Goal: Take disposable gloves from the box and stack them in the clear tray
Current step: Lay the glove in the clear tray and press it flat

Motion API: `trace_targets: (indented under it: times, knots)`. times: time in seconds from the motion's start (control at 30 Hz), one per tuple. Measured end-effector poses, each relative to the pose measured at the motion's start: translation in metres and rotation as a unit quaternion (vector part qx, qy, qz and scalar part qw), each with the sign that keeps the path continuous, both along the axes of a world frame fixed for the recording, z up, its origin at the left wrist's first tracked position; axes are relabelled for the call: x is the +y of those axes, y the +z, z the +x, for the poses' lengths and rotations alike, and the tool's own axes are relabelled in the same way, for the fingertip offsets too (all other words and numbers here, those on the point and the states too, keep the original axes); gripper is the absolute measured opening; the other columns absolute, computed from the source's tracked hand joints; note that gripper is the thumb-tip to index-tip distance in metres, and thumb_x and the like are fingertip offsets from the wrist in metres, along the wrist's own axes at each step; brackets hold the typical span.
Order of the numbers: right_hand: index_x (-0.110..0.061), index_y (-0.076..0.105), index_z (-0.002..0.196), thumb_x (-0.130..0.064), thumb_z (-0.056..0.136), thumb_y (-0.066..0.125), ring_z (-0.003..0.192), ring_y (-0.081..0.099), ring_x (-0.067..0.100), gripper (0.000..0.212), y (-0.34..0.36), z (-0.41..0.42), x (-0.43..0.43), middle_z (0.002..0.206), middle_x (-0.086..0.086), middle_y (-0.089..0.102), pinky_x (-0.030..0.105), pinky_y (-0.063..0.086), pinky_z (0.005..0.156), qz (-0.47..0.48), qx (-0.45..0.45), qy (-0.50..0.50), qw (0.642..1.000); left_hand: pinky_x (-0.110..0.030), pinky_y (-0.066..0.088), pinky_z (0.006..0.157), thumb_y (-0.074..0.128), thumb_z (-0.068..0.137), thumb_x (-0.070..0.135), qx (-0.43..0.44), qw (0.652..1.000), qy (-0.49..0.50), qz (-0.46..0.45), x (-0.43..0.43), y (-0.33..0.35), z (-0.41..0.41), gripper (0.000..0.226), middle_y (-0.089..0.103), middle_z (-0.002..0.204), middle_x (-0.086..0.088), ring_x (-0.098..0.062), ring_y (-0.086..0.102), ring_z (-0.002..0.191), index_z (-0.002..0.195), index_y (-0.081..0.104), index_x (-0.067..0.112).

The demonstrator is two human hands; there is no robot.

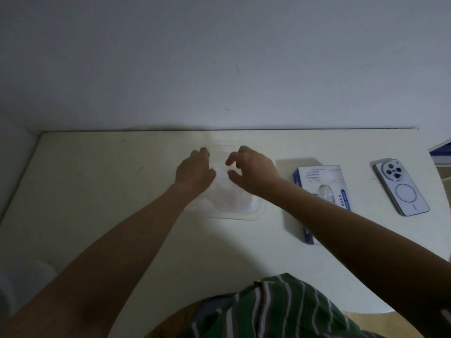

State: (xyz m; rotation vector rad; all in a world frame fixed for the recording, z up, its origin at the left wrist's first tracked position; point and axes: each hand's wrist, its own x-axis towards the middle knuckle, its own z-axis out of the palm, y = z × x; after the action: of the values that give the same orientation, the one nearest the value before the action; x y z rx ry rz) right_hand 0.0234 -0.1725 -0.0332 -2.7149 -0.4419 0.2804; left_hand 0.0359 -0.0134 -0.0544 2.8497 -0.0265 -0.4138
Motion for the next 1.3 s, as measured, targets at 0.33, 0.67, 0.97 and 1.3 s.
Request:
trace_targets:
  times: [0.33, 0.67, 0.97, 1.3]
  knots:
    - [-0.018, 0.070, 0.101, -0.021, 0.090, 0.059, 0.089, 0.063, 0.022, 0.016, -0.013, -0.038, -0.167, 0.100, 0.003, 0.068, 0.032, 0.050, 0.076, -0.006, 0.061, -0.177, 0.982, -0.032, 0.048, 0.068, 0.055, 0.090, 0.022, -0.049, 0.971, -0.123, -0.198, -0.165, 0.028, -0.024, 0.008, 0.064, 0.083, 0.001, -0.023, 0.061, 0.075, 0.097, 0.057, 0.018]
    - [-0.019, 0.074, 0.102, -0.032, 0.086, 0.069, 0.090, 0.061, 0.024, 0.021, -0.056, -0.072, -0.208, 0.100, 0.005, 0.060, 0.028, 0.043, 0.071, -0.019, 0.081, -0.150, 0.985, -0.034, 0.045, 0.085, 0.070, 0.084, 0.026, 0.127, 0.974, -0.143, -0.120, -0.220, -0.038, -0.054, 0.034, 0.063, 0.110, -0.008, -0.028, 0.059, 0.101, 0.110, 0.053, 0.012]
    - [-0.010, 0.070, 0.082, -0.016, 0.085, 0.068, 0.077, 0.059, 0.017, 0.006, -0.056, -0.063, -0.222, 0.087, 0.001, 0.060, 0.027, 0.048, 0.069, 0.122, 0.038, -0.133, 0.983, -0.036, 0.047, 0.087, 0.077, 0.077, 0.032, 0.153, 0.977, -0.124, -0.083, -0.226, -0.040, -0.051, 0.050, 0.058, 0.116, -0.005, -0.024, 0.057, 0.104, 0.114, 0.047, 0.014]
    - [-0.015, 0.060, 0.101, -0.028, 0.091, 0.065, 0.082, 0.061, 0.012, 0.017, -0.054, -0.066, -0.247, 0.093, -0.007, 0.062, 0.011, 0.044, 0.060, 0.293, 0.128, -0.214, 0.923, -0.035, 0.045, 0.086, 0.077, 0.077, 0.031, 0.156, 0.979, -0.119, -0.052, -0.233, -0.039, -0.050, 0.053, 0.057, 0.120, -0.007, -0.026, 0.056, 0.108, 0.118, 0.048, 0.014]
